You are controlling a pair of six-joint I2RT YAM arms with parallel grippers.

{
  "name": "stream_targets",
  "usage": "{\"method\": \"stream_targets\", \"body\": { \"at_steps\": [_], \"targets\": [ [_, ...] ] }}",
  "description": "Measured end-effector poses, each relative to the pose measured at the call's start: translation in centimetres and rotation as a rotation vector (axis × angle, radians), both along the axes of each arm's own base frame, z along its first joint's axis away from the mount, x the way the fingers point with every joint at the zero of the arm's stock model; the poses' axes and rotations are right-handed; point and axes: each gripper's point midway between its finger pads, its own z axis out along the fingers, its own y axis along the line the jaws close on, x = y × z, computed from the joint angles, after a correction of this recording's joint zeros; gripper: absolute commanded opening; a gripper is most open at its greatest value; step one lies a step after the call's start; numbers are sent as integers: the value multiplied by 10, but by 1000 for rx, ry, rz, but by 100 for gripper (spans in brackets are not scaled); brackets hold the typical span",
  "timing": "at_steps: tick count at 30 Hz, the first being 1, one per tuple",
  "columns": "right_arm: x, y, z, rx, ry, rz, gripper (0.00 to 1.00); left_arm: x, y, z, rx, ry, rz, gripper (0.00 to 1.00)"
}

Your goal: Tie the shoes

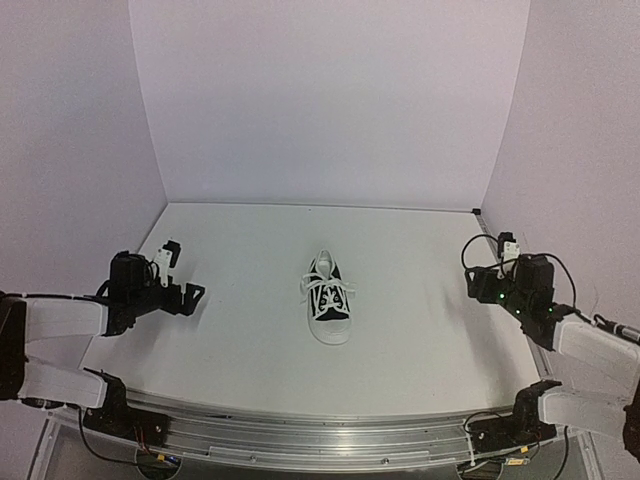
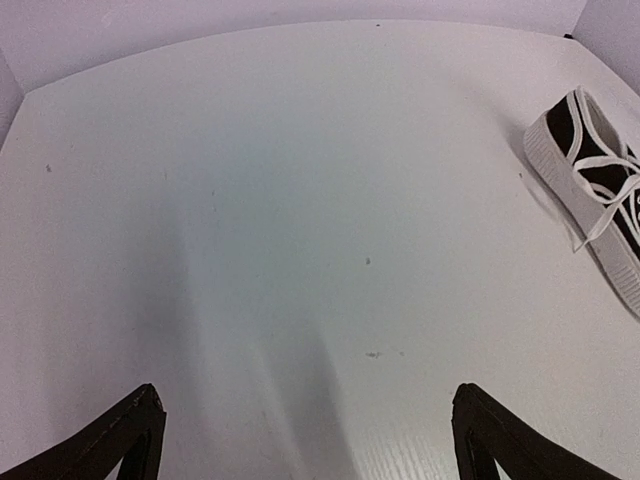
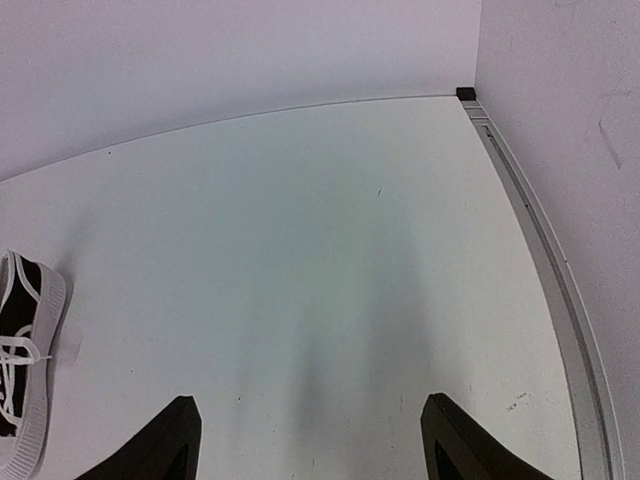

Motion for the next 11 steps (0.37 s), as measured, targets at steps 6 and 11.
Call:
{"method": "stream_targets", "body": {
  "at_steps": [6, 11],
  "targets": [
    [-25, -11, -25, -39, -22, -23, 79, -11, 37, 2, -33, -31, 161, 100],
    [-23, -14, -27, -50, -31, -38, 79, -14, 40, 5, -78, -45, 196, 100]
  ]
}}
